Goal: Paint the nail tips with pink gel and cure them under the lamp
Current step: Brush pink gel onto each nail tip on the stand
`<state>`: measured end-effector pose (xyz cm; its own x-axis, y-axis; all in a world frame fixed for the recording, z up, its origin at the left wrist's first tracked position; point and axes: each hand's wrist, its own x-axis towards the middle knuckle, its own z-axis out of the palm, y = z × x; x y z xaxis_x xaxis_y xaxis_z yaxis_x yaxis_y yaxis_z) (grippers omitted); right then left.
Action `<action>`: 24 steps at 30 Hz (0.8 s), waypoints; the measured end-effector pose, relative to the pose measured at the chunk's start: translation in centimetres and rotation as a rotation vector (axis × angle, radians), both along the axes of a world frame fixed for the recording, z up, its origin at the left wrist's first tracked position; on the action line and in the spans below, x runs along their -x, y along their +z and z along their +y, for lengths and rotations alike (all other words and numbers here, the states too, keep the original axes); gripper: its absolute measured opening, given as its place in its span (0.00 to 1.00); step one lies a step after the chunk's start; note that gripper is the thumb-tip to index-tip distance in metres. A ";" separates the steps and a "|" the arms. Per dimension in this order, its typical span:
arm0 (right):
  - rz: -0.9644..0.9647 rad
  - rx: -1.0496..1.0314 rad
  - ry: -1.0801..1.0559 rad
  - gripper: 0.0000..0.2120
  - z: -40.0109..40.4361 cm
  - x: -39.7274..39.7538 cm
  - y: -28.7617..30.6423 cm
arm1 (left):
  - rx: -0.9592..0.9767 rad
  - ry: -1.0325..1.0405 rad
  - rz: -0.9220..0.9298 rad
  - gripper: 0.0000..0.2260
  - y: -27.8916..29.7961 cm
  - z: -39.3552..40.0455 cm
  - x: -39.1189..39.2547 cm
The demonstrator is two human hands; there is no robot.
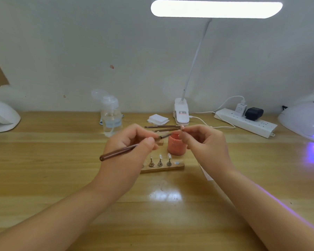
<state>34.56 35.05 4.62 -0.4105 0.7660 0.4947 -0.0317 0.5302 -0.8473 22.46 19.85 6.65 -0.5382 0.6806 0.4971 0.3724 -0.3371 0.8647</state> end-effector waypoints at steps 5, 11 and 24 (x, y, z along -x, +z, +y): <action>-0.034 -0.071 -0.131 0.06 0.7 -0.7 -1.3 | 0.124 0.117 0.029 0.09 2.1 1.7 1.0; -0.014 -0.161 -0.189 0.08 1.3 -0.6 -1.7 | 0.487 0.171 0.287 0.10 5.6 7.3 1.9; -0.045 -0.138 -0.161 0.07 2.1 -0.2 -2.5 | 0.817 0.078 0.476 0.09 4.4 12.8 1.8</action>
<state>34.72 37.11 2.10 -0.3129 0.7494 0.5835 0.0991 0.6367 -0.7647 20.64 32.65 11.02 -0.4604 0.8856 0.0616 0.7423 0.3460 0.5739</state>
